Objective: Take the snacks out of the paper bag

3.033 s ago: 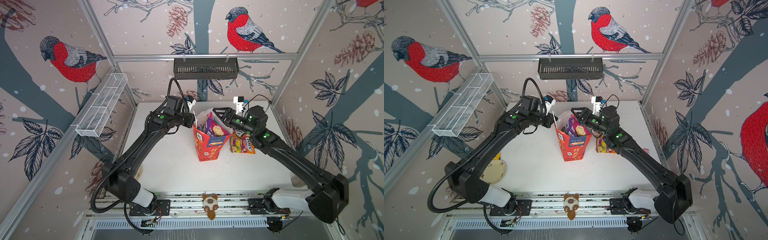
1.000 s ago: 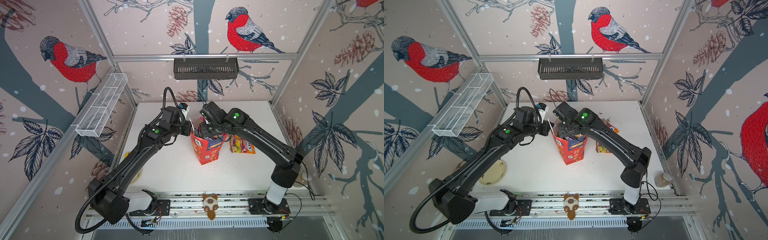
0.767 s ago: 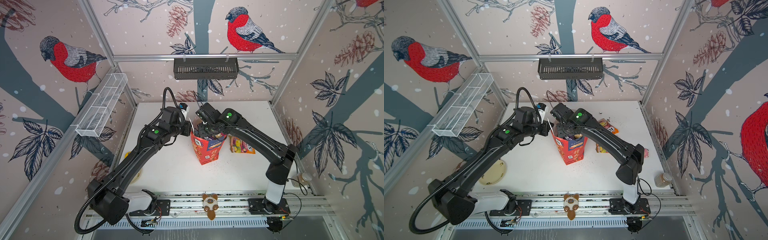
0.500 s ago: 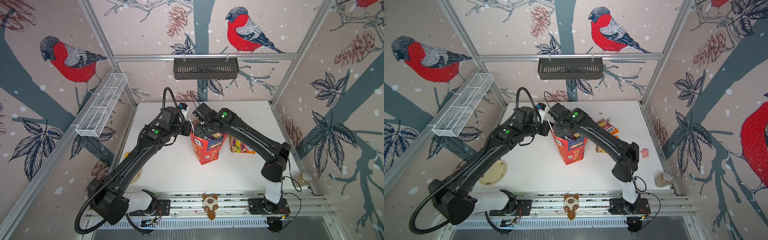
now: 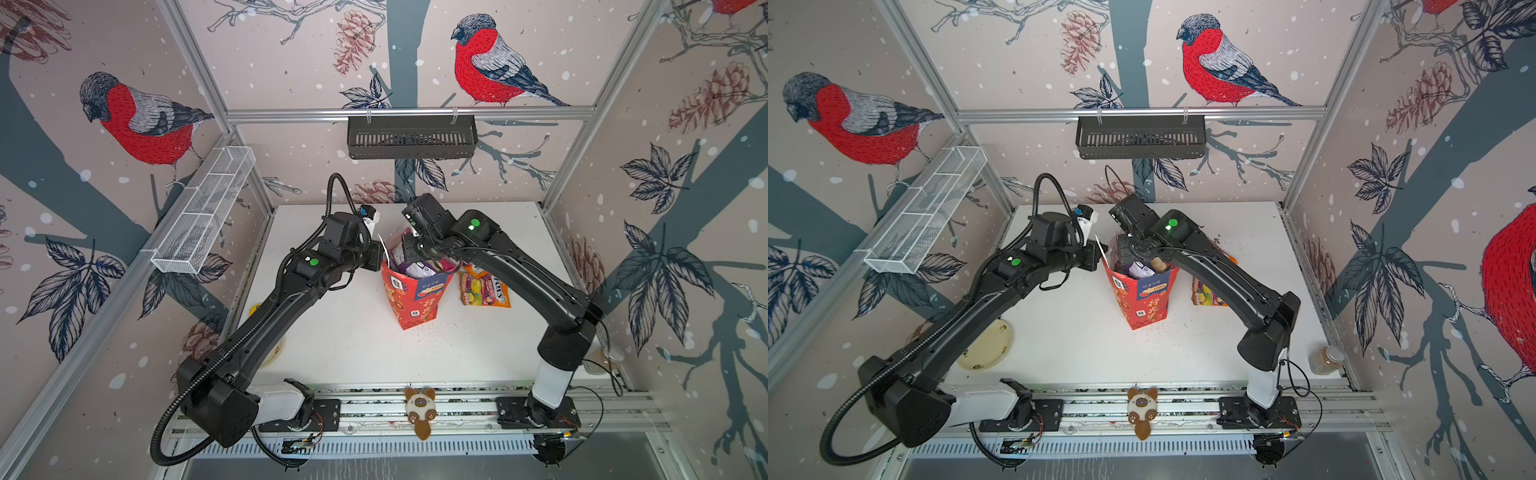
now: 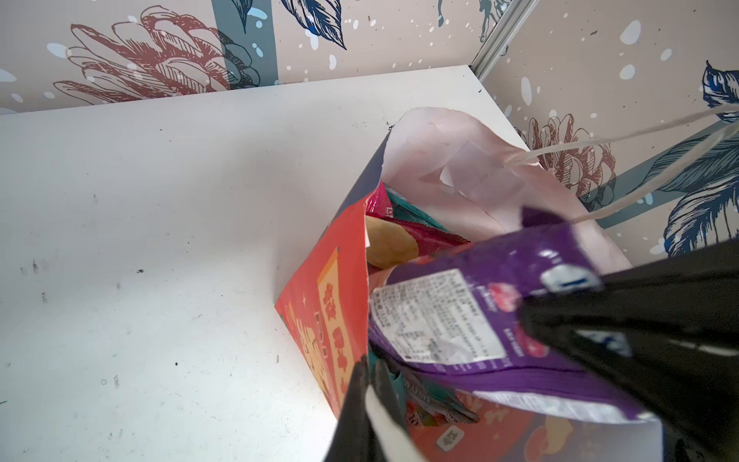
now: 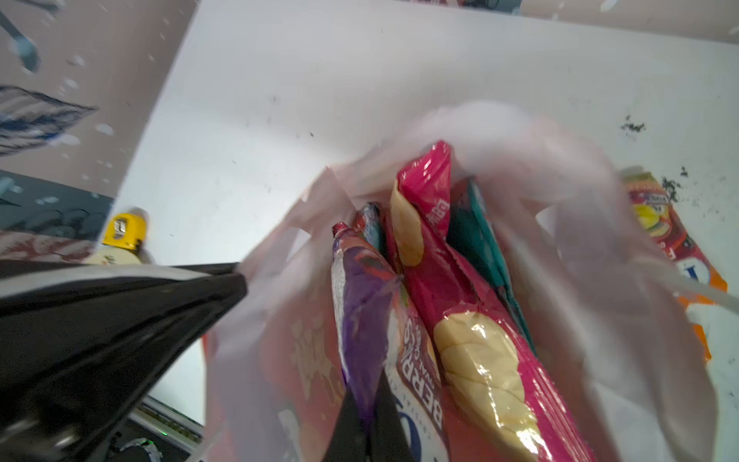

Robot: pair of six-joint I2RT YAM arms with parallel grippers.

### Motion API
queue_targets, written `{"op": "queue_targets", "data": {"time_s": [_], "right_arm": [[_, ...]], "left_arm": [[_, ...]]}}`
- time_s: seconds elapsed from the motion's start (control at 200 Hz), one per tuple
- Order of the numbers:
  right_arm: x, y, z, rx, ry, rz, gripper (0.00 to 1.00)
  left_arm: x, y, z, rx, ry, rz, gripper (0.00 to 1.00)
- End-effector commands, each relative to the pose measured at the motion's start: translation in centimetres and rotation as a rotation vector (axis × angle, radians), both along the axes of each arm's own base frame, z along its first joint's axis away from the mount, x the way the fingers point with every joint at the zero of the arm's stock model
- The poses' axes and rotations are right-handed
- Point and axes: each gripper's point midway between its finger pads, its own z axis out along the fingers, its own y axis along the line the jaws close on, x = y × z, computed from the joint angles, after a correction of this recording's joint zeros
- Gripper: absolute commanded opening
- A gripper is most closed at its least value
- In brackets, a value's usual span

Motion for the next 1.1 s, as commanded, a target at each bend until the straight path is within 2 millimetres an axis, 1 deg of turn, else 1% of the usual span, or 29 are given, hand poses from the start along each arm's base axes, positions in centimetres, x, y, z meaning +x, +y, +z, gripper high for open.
{"op": "queue_targets", "data": {"time_s": [0.0, 0.12, 0.23, 0.295, 0.32, 0.375, 0.415, 0.43, 0.46, 0.48, 0.49, 0.505, 0.585, 0.685, 0.77, 0.83, 0.916, 0.981, 1.096], "right_arm": [[0.8, 0.8, 4.4, 0.128, -0.14, 0.043, 0.01], [0.6, -0.3, 7.9, 0.253, -0.204, 0.06, 0.01], [0.6, -2.4, 10.8, 0.314, -0.271, 0.035, 0.01], [0.4, -3.9, 12.9, 0.351, -0.326, 0.019, 0.01], [0.1, -4.6, 14.0, 0.37, -0.358, 0.01, 0.01], [-0.3, -6.7, 16.2, 0.416, -0.418, -0.027, 0.01], [-0.3, -8.5, 17.4, 0.442, -0.46, -0.069, 0.01], [-0.5, -9.4, 18.1, 0.457, -0.482, -0.091, 0.01], [-0.8, -11.1, 19.0, 0.471, -0.52, -0.134, 0.01], [-1.1, -12.2, 19.6, 0.478, -0.546, -0.161, 0.01], [-1.0, -12.6, 19.6, 0.475, -0.553, -0.176, 0.01], [-1.5, -13.7, 20.3, 0.488, -0.577, -0.199, 0.01], [-2.4, -18.2, 21.2, 0.474, -0.639, -0.339, 0.01], [-3.1, -22.5, 20.3, 0.379, -0.646, -0.5, 0.01], [-3.3, -25.2, 18.4, 0.279, -0.616, -0.624, 0.01], [-3.4, -27.0, 16.6, 0.191, -0.582, -0.707, 0.01], [-2.9, -29.6, 13.1, 0.032, -0.498, -0.816, 0.01], [-2.2, -31.2, 10.2, -0.062, -0.43, -0.867, 0.01], [-0.8, -33.1, 5.7, -0.109, -0.336, -0.893, 0.01]], "left_arm": [[1.0, -0.5, 1.9, -0.027, -0.081, -0.007, 0.0], [1.2, -0.5, 1.9, -0.023, -0.083, -0.003, 0.0], [1.4, -0.4, 2.0, -0.029, -0.089, 0.004, 0.0], [1.6, -0.4, 1.9, -0.031, -0.087, 0.005, 0.0], [1.6, -0.4, 1.9, -0.031, -0.087, 0.005, 0.0], [1.7, -0.4, 1.9, -0.032, -0.084, 0.008, 0.0], [1.8, -0.3, 1.8, -0.032, -0.084, 0.008, 0.0], [1.9, -0.3, 1.8, -0.033, -0.084, 0.009, 0.0], [1.9, -0.3, 1.8, -0.034, -0.083, 0.009, 0.0], [1.9, -0.3, 1.9, -0.035, -0.085, 0.01, 0.0], [1.9, -0.3, 1.9, -0.036, -0.086, 0.009, 0.0], [2.0, -0.3, 1.9, -0.036, -0.085, 0.009, 0.0], [2.1, -0.2, 2.1, -0.038, -0.087, 0.011, 0.0], [2.2, -0.1, 2.5, -0.037, -0.095, 0.01, 0.0], [2.3, 0.0, 2.6, -0.033, -0.098, 0.012, 0.0], [2.4, 0.0, 2.7, -0.034, -0.1, 0.012, 0.0], [2.5, 0.1, 2.6, -0.033, -0.097, 0.013, 0.0], [2.6, 0.0, 2.4, -0.032, -0.092, 0.009, 0.0], [2.7, -0.1, 2.2, -0.03, -0.086, 0.005, 0.0]]}}
